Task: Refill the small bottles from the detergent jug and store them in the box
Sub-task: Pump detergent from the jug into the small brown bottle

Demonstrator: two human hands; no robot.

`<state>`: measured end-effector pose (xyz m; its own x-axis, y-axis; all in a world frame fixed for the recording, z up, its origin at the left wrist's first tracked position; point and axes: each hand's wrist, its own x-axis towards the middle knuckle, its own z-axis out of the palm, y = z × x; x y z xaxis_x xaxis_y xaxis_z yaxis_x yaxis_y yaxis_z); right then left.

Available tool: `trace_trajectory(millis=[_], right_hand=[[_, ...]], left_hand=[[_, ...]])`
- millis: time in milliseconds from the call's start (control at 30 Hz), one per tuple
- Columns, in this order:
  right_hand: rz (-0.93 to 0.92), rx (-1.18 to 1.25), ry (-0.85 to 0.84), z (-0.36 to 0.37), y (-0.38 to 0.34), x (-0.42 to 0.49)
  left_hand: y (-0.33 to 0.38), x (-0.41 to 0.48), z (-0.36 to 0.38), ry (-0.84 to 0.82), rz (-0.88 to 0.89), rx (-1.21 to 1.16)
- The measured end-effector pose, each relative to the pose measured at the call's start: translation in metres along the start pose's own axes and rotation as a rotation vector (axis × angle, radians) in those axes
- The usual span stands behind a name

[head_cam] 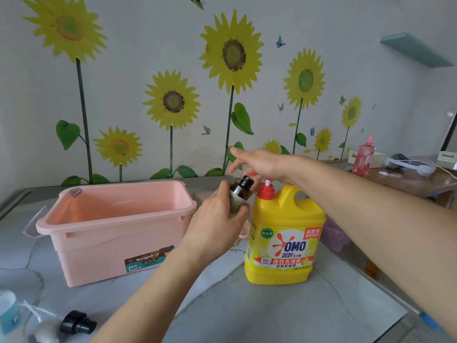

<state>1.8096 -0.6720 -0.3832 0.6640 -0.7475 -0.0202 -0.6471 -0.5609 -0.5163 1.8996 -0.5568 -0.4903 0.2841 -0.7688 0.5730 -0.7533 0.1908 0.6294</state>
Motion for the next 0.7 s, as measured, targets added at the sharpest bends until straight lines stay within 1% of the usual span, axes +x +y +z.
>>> trace_trajectory(millis=[133,233,333,467,567,633,700], right_hand=[[0.004,-0.057,0.003,0.005,0.001,0.001],[0.004,-0.026,-0.013,-0.005,-0.005,-0.004],[-0.009,-0.016,0.004,-0.001,-0.003,-0.001],[-0.003,-0.134,0.002,0.007,-0.003,0.001],[0.010,-0.081,-0.039,-0.004,-0.005,0.002],[0.000,-0.045,-0.025,-0.003,-0.003,0.004],[-0.006,-0.066,-0.002,0.004,-0.001,0.004]], left_hand=[[-0.002,0.000,0.000,-0.004,-0.001,0.004],[-0.001,-0.001,0.001,-0.009,0.002,0.006],[0.000,0.001,0.000,-0.005,0.005,0.010],[-0.002,-0.001,0.001,-0.018,-0.008,0.007],[0.000,-0.001,-0.001,-0.005,-0.016,0.007],[0.001,0.000,-0.002,0.008,-0.011,0.012],[0.001,0.001,-0.002,0.005,-0.005,0.013]])
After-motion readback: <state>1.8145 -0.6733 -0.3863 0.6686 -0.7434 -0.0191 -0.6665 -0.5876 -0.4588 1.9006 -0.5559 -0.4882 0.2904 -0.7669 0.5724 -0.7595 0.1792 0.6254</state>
